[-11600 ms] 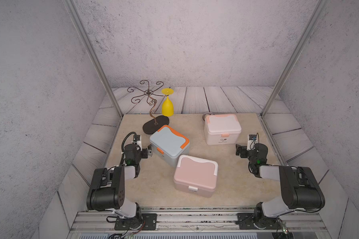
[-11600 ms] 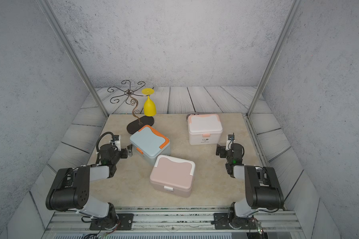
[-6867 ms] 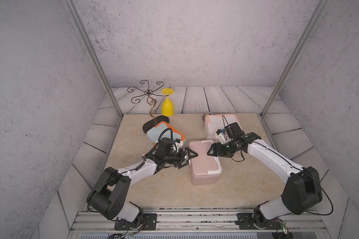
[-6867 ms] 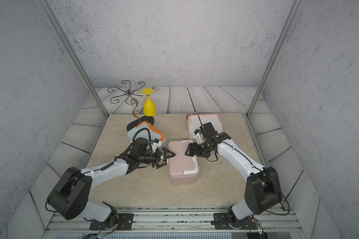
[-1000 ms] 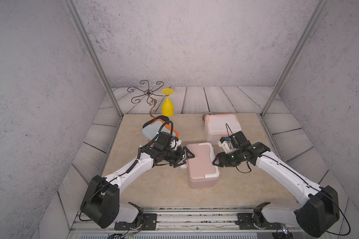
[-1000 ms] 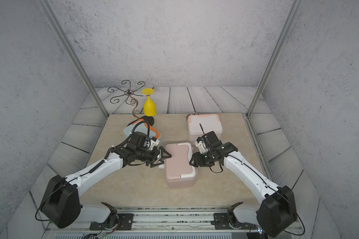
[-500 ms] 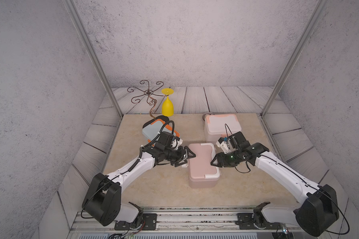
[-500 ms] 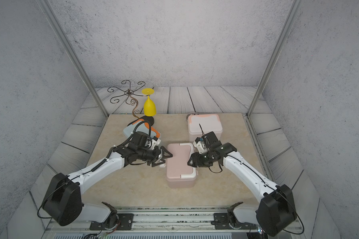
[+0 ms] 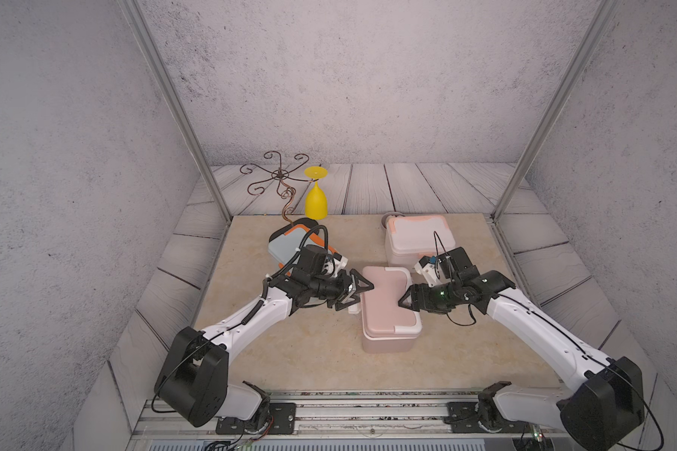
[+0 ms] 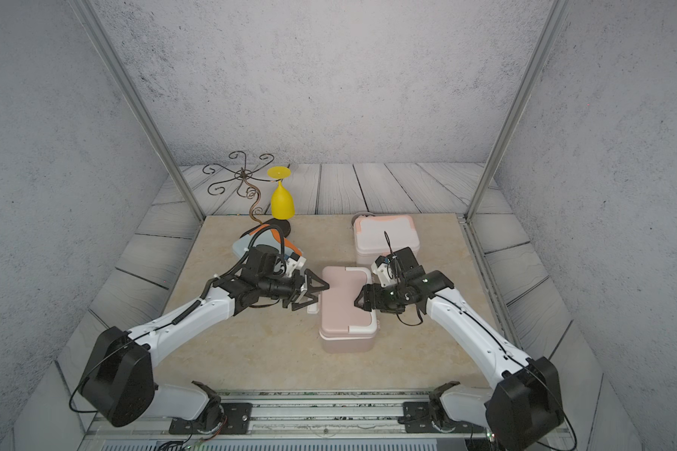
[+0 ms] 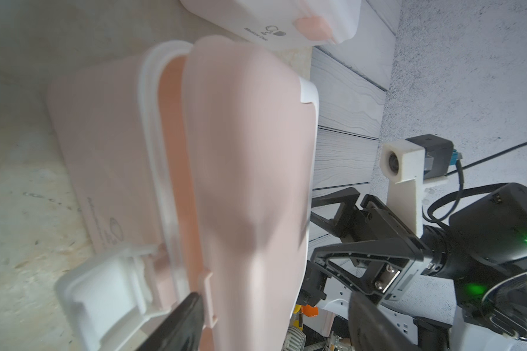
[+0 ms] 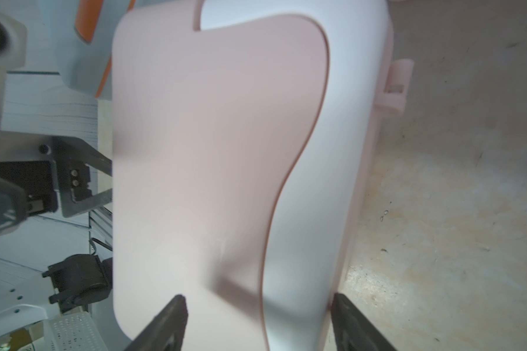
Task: Open first aid kits and take out gauze
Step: Open the lid of the first aid kit.
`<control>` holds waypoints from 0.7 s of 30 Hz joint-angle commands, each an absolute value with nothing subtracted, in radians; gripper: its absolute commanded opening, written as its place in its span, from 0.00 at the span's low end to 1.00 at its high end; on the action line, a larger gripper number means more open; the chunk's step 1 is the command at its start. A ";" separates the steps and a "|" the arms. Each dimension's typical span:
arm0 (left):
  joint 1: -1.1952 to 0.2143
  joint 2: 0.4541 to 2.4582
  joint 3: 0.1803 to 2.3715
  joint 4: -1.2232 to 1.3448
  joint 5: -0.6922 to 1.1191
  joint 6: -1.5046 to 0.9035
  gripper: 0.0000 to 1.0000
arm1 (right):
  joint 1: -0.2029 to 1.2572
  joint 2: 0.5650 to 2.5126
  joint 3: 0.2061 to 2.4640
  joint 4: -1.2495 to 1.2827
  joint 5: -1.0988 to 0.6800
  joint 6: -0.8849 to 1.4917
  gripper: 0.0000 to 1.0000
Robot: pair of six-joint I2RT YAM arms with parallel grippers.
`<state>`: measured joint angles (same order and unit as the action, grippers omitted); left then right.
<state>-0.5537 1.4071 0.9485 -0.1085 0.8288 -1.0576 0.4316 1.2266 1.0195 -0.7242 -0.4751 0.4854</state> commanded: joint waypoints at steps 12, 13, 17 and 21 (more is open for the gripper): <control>-0.615 1.413 1.003 0.038 0.885 -1.177 0.77 | 0.222 1.109 0.825 -0.407 -0.847 0.694 0.76; -0.621 1.416 1.014 0.043 0.884 -1.183 0.77 | 0.211 1.104 0.816 -0.392 -0.860 0.705 0.72; -0.642 1.430 1.063 0.042 0.877 -1.195 0.77 | 0.159 1.089 0.798 -0.382 -0.884 0.719 0.68; -0.661 1.460 1.123 0.033 0.876 -1.196 0.77 | 0.097 1.067 0.774 -0.374 -0.908 0.732 0.68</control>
